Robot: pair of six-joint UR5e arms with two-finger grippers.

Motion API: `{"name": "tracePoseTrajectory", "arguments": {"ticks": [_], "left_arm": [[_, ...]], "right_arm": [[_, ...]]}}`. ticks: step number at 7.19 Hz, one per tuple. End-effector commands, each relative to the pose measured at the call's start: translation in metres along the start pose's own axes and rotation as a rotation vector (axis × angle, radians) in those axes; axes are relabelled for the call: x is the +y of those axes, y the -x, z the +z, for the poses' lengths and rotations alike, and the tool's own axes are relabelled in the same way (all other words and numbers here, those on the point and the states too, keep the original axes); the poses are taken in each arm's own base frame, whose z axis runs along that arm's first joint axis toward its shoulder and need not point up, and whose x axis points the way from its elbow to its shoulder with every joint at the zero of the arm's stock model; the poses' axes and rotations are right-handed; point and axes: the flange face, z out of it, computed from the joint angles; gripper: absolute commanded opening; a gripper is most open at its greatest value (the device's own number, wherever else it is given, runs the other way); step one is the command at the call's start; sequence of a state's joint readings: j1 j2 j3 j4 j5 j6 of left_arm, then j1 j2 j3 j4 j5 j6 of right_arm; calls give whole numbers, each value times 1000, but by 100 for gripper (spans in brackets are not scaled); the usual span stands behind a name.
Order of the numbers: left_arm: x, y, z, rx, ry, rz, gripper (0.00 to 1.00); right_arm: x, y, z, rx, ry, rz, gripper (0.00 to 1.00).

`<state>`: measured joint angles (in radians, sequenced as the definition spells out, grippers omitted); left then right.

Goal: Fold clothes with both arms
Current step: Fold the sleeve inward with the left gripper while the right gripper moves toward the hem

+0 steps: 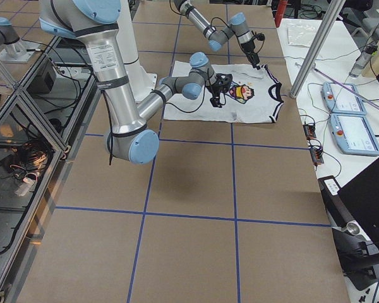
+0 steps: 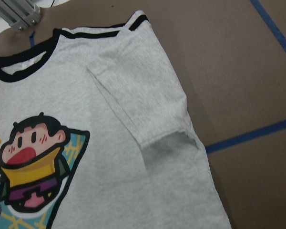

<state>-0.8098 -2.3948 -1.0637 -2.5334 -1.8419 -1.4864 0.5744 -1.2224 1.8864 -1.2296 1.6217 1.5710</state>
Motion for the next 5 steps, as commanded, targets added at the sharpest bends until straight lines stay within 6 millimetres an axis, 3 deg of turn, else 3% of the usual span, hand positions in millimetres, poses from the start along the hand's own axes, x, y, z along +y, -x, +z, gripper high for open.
{"name": "tracePoseTrajectory", "arguments": {"ticks": [1,2,4,5], "left_arm": [[36,9,-78,15,68,1,77],[66,14,-104,32,97,15,77],[76,15,-121,47,102,20,77],[78,19,-121,43,110,21,77]], "right_arm": [[95,-19,-29,50,129,130,99],[121,-21,-38,46,152,176,98],[162,-53,-26,102,83,376,98],[175,-68,-33,126,91,407,98]]}}
